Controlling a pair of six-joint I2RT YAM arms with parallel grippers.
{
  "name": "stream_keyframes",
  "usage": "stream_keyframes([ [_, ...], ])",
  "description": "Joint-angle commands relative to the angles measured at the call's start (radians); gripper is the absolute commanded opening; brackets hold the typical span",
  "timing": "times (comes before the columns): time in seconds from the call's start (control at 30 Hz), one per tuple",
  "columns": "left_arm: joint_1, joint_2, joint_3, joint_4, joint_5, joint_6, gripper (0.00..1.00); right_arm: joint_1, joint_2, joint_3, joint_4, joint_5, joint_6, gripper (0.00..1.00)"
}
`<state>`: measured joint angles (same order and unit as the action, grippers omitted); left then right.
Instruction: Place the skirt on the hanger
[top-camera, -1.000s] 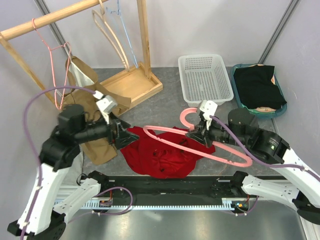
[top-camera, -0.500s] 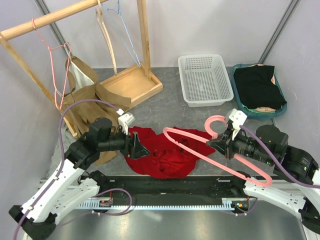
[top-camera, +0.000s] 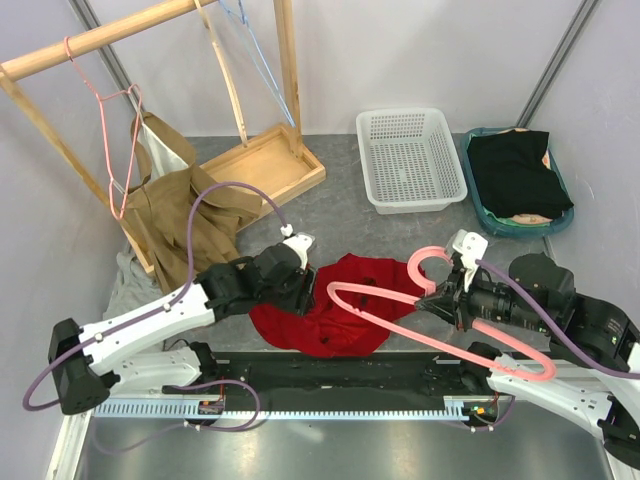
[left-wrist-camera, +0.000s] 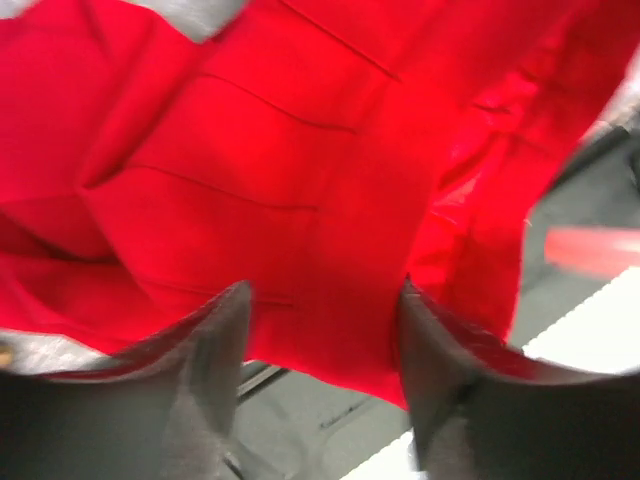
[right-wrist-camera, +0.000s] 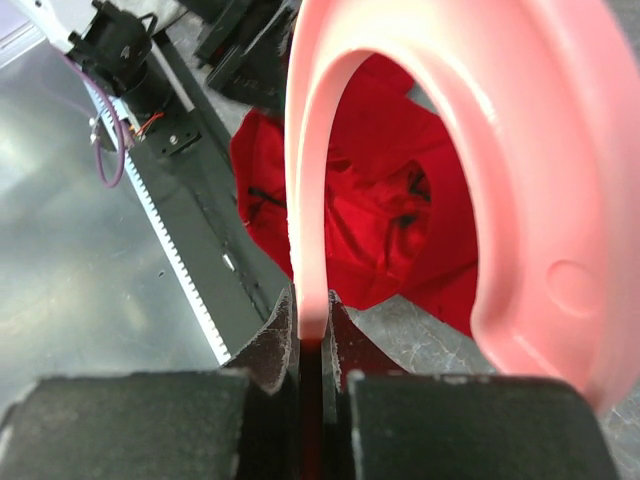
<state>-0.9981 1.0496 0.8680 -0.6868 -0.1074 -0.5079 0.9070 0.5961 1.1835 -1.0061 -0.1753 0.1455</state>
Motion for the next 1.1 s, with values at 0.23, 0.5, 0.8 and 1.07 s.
stream_keyframes([
  [0.23, -0.028, 0.013, 0.19, -0.146, -0.209, -0.046, 0.02, 0.001, 0.025, -0.087, 0.073, -0.095, 0.006, 0.0],
  [0.5, -0.031, 0.01, 0.304, -0.146, -0.072, 0.04, 0.02, 0.003, 0.07, -0.137, 0.267, -0.115, 0.011, 0.0],
  [0.8, -0.036, 0.013, 0.427, -0.076, 0.104, 0.112, 0.02, 0.004, 0.195, -0.226, 0.541, -0.034, 0.071, 0.0],
  [1.07, -0.036, 0.036, 0.407, 0.052, 0.202, 0.088, 0.02, 0.003, 0.13, -0.551, 0.986, 0.169, 0.262, 0.0],
])
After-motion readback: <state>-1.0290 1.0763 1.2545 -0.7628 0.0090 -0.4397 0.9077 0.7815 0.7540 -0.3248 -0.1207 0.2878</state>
